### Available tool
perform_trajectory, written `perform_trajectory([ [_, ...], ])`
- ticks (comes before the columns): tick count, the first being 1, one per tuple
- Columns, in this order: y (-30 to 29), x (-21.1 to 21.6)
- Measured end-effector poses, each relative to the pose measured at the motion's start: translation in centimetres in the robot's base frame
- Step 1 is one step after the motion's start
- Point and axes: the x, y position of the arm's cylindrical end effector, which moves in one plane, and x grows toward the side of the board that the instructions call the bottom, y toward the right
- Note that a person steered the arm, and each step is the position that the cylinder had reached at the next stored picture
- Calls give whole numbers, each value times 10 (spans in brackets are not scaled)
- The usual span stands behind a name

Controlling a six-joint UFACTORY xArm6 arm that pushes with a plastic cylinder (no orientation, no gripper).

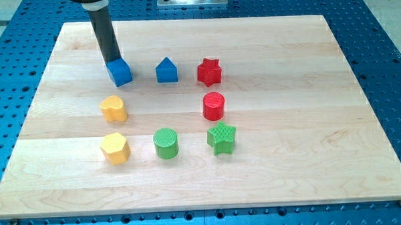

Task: Point your hand at the left center

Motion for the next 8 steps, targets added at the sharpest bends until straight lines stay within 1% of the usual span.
perform_trajectory([
  [2,-4,3],
  [4,-31,3],
  [6,-102,9],
  [7,-129,9],
  [8,-139,12],
])
